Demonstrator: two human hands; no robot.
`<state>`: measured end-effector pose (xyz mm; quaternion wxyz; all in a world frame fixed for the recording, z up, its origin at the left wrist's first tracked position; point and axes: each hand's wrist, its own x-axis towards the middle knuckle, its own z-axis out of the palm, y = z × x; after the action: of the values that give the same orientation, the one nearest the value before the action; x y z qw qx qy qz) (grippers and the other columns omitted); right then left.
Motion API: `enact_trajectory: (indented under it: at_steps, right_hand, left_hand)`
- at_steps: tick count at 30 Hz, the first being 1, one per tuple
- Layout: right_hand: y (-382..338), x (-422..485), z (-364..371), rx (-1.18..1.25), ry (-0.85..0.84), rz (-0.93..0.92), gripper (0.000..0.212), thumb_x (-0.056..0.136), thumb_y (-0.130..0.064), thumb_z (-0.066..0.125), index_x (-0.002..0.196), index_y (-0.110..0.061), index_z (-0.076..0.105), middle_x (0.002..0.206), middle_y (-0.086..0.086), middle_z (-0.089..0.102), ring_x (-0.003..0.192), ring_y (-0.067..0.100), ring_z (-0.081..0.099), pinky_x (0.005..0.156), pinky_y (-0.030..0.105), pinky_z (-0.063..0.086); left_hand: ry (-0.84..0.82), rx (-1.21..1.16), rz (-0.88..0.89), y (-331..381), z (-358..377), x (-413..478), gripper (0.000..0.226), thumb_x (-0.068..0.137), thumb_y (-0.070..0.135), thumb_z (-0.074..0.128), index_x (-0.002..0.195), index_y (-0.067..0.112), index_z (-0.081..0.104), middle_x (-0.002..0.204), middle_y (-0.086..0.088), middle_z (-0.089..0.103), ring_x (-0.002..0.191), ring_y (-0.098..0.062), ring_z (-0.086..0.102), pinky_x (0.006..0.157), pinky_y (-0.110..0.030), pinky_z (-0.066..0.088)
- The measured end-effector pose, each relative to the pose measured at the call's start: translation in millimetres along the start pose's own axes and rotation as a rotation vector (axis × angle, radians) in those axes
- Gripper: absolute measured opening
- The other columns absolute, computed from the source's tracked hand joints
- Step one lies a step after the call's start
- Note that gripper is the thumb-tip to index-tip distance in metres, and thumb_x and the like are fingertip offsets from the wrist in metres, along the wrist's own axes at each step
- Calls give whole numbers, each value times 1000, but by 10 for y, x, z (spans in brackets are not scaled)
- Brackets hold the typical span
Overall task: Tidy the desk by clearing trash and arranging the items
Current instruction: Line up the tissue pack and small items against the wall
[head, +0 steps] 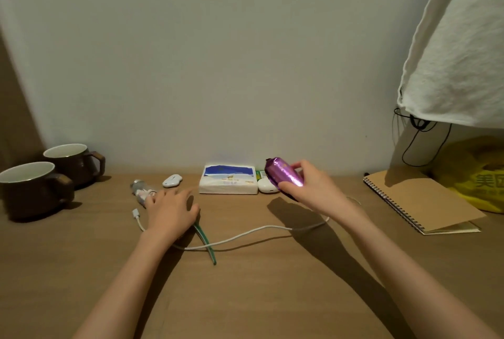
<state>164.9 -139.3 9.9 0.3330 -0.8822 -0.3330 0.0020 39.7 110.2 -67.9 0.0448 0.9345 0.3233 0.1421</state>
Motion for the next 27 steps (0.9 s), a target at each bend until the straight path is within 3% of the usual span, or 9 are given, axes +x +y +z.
enact_trajectory:
  at_steps: [4, 6, 8, 12, 17, 22, 27]
  right_hand:
    - [-481, 255, 374, 57, -124, -97, 54, 84, -40, 63, 130, -24, 39, 109, 3, 59, 80, 17, 66, 66, 30, 59]
    - [-672, 441, 618, 84, -153, -124, 54, 84, -39, 62, 130, -23, 39, 111, 4, 59, 83, 21, 65, 68, 34, 58]
    - [-837, 636, 880, 101, -184, -138, 55, 86, -36, 61, 132, -20, 37, 114, 5, 57, 88, 22, 60, 63, 29, 54]
    - [-1036, 985, 1394, 103, -177, -85, 56, 85, -26, 64, 133, -17, 36, 126, 10, 52, 105, 25, 54, 77, 31, 50]
    - [-1128, 1204, 1796, -47, -94, -34, 55, 84, -29, 63, 131, -17, 38, 129, 10, 49, 114, 29, 49, 89, 39, 48]
    - [-1206, 1288, 1963, -234, -23, -21, 49, 86, -32, 58, 129, -15, 42, 131, 13, 46, 119, 31, 41, 94, 41, 41]
    - [-1202, 1393, 1900, -183, -194, 32, 42, 91, -31, 51, 130, -16, 47, 133, 14, 41, 126, 33, 31, 99, 42, 34]
  left_hand:
    - [5, -20, -54, -111, -72, -30, 45, 89, 49, 42, 130, 33, 48, 127, 1, 58, 121, -22, 46, 105, -46, 26]
    - [12, -30, -77, -148, -73, -39, 45, 88, 50, 43, 129, 34, 51, 121, 3, 60, 118, -20, 48, 100, -42, 28]
    - [22, -23, -96, -167, -68, -39, 45, 86, 51, 43, 127, 35, 52, 120, 5, 60, 118, -20, 48, 95, -40, 28]
    - [54, -80, -105, -174, -30, -13, 48, 87, 57, 42, 128, 35, 49, 121, 5, 60, 116, -19, 49, 94, -39, 30]
    - [235, -211, -122, -233, 10, 56, 31, 95, 34, 40, 123, 30, 52, 109, 6, 65, 101, -17, 56, 83, -33, 26]
    - [301, -291, -95, -251, 74, 104, 29, 94, 23, 44, 120, 30, 54, 109, 8, 64, 100, -13, 56, 82, -28, 23]
    - [300, -349, -107, -273, 111, 133, 30, 94, 21, 46, 121, 31, 56, 108, 6, 66, 100, -14, 57, 81, -27, 22]
